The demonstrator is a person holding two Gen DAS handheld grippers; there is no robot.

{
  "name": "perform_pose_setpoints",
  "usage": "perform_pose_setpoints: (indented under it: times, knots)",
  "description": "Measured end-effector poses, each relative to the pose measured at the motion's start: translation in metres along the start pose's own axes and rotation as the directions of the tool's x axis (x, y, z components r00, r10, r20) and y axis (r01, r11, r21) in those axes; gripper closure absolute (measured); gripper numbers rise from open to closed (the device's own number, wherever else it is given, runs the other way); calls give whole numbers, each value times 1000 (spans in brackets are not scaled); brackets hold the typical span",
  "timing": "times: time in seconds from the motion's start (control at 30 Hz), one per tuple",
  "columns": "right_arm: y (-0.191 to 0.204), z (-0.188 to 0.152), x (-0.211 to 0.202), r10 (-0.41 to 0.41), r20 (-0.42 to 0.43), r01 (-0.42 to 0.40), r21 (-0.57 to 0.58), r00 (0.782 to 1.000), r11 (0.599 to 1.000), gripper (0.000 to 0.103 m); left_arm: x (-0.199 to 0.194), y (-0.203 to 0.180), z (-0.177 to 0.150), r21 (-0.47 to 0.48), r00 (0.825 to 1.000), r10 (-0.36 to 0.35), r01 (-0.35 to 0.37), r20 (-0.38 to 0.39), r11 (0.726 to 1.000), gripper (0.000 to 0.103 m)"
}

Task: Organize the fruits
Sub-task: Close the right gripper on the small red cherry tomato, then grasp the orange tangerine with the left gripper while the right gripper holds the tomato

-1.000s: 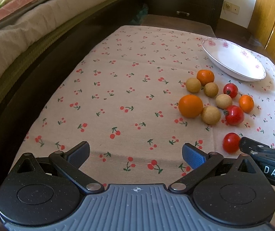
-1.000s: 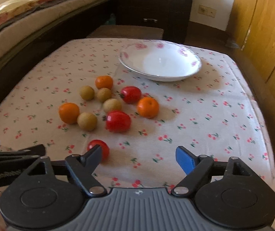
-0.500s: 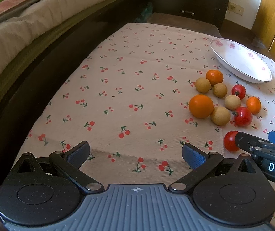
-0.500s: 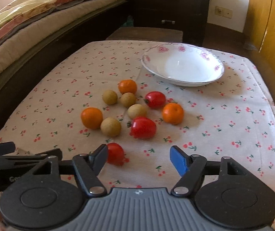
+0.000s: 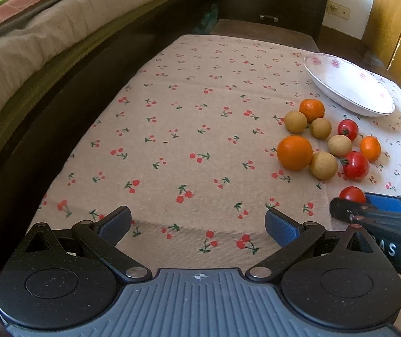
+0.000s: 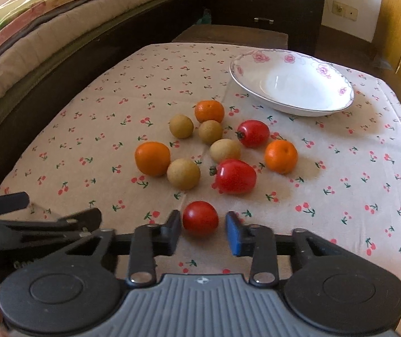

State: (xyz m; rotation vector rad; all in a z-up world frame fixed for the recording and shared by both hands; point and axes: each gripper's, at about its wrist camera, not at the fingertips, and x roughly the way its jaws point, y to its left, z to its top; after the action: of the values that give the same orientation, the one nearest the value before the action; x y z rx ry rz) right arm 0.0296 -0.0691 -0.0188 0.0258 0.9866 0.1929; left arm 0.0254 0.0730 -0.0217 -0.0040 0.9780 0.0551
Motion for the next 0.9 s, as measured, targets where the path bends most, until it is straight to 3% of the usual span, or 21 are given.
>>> perform_pose_setpoints:
  times: [0.17, 0.3, 0.43, 0.57, 0.73, 0.9]
  knots:
    - [-4, 0, -5, 8, 2, -7, -4, 1000, 1000, 75, -1, -2, 0, -5, 999, -36, 36, 4, 999, 6]
    - [-13, -1, -17, 10, 11, -10, 12, 1000, 1000, 75, -2, -2, 3, -35, 994, -112, 112, 8, 993, 12]
    - [-29, -3, -26, 21, 14, -22, 61, 1000, 998, 75, -5, -14, 9, 14, 991, -128, 128, 24, 992, 15]
    - [-41, -4, -33, 17, 21, -19, 81, 1000, 997, 75, -10, -29, 14, 74, 977, -211, 208, 42, 975, 20]
    - [-56, -6, -39, 39, 24, -42, 125, 999, 991, 75, -2, -35, 30, 121, 978, -200, 192, 62, 974, 20]
    - [-62, -9, -33, 51, 5, -51, 147, 999, 988, 75, 12, -41, 40, 192, 966, -253, 240, 47, 952, 22]
